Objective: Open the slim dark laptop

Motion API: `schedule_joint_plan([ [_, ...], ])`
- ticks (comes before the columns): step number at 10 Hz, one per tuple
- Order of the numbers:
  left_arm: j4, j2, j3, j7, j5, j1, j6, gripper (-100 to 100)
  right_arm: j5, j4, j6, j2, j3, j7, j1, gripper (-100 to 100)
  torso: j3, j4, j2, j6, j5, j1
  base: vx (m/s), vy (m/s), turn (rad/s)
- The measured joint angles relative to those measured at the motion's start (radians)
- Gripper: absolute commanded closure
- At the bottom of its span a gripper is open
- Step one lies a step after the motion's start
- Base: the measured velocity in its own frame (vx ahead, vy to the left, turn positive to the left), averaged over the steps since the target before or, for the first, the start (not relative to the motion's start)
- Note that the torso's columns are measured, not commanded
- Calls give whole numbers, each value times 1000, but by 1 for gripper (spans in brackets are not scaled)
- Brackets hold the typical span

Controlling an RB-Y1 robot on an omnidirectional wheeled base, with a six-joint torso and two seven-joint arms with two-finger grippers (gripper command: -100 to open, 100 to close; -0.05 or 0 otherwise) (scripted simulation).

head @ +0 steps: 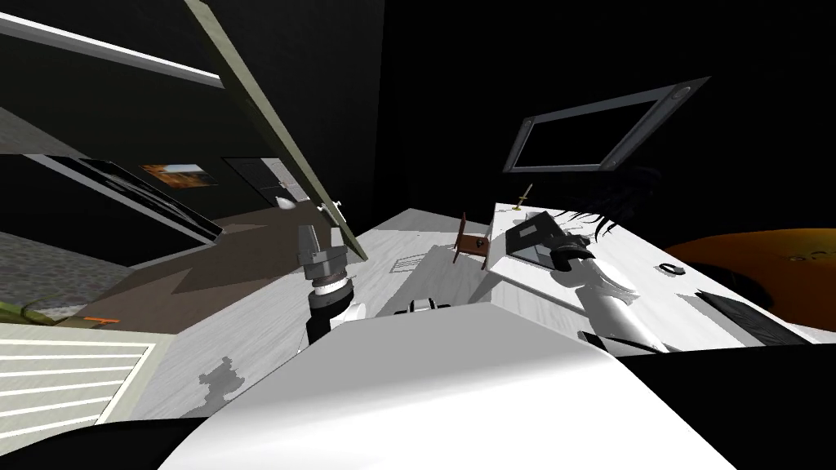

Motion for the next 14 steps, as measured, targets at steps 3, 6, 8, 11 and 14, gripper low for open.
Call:
schedule_joint_plan([
  [3,0,0,0,0,0,0,0,0,-40,61,-10,35,-52,36,-58,100,0,0,0,2,0,1,-140,-53,132],
  [6,0,0,0,0,0,0,0,0,-61,136,-40,79,-127,76,-124,100,0,-2,-1,-3,-4,2,-122,-52,89],
  [8,0,0,0,0,0,0,0,0,-83,171,-69,66,-118,78,-113,100,-4,-1,-7,-2,2,5,36,-2,88],
  [11,0,0,0,0,0,1,0,0,-160,242,-135,51,-94,71,-98,100,1,2,2,-1,2,3,46,14,31],
  [14,0,0,0,0,0,1,0,0,-257,326,-204,16,-51,57,-77,100,3,3,6,3,4,5,34,3,37],
])
